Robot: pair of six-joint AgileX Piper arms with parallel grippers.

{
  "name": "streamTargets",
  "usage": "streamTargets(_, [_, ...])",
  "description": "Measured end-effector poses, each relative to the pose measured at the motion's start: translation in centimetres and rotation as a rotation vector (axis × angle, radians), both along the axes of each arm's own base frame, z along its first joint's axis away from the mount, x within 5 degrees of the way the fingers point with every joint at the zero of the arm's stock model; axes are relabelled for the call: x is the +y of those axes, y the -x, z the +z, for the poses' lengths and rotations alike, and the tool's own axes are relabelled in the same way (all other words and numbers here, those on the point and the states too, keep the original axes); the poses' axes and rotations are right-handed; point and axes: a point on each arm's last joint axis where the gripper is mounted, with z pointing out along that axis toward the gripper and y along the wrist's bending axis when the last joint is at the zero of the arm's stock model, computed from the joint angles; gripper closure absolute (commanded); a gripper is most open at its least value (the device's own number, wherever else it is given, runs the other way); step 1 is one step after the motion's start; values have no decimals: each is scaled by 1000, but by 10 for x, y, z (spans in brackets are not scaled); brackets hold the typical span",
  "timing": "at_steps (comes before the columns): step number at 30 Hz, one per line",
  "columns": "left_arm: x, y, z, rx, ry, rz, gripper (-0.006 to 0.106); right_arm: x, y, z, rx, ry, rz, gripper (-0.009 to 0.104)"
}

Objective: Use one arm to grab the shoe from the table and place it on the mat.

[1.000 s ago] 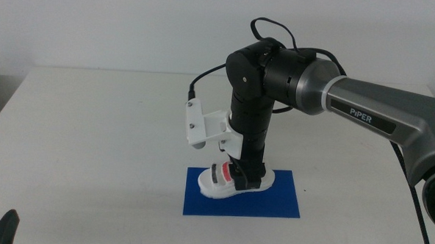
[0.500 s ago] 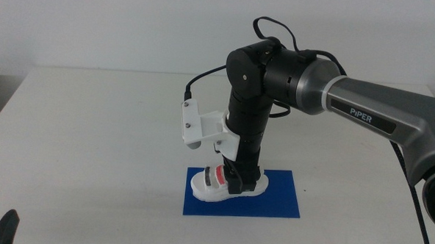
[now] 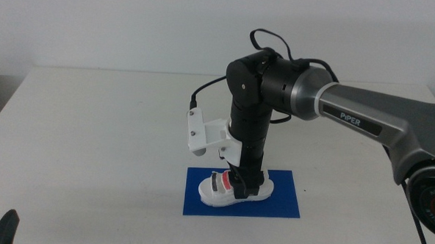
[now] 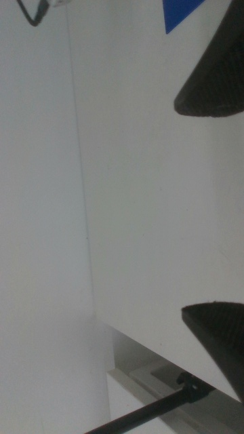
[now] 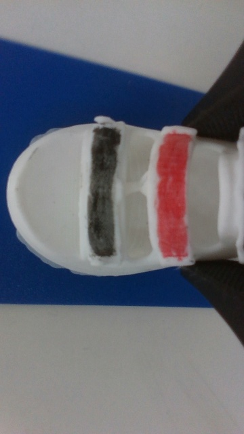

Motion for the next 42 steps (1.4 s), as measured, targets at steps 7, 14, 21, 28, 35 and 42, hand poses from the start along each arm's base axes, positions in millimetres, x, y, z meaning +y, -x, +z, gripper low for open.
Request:
streamTargets(7, [0,0,0,0,0,0,7,1,-2,-2,-2,-8,-73,86])
streamTargets(14, [0,0,0,0,0,0,7,3,-4,-2,-19,-35,-197,42])
streamTargets(21, [0,0,0,0,0,0,7,2,-3,10,-33,-53,-230,1])
streamTargets(28, [0,0,0,0,0,0,7,-33,30,116,-163,-224,-395,2])
streamTargets(35, [0,0,0,0,0,0,7,-127,85,179,-423,-498,-805,7])
streamTargets(42, [0,0,0,0,0,0,7,-205,162,176,-606,-782,-1015,8])
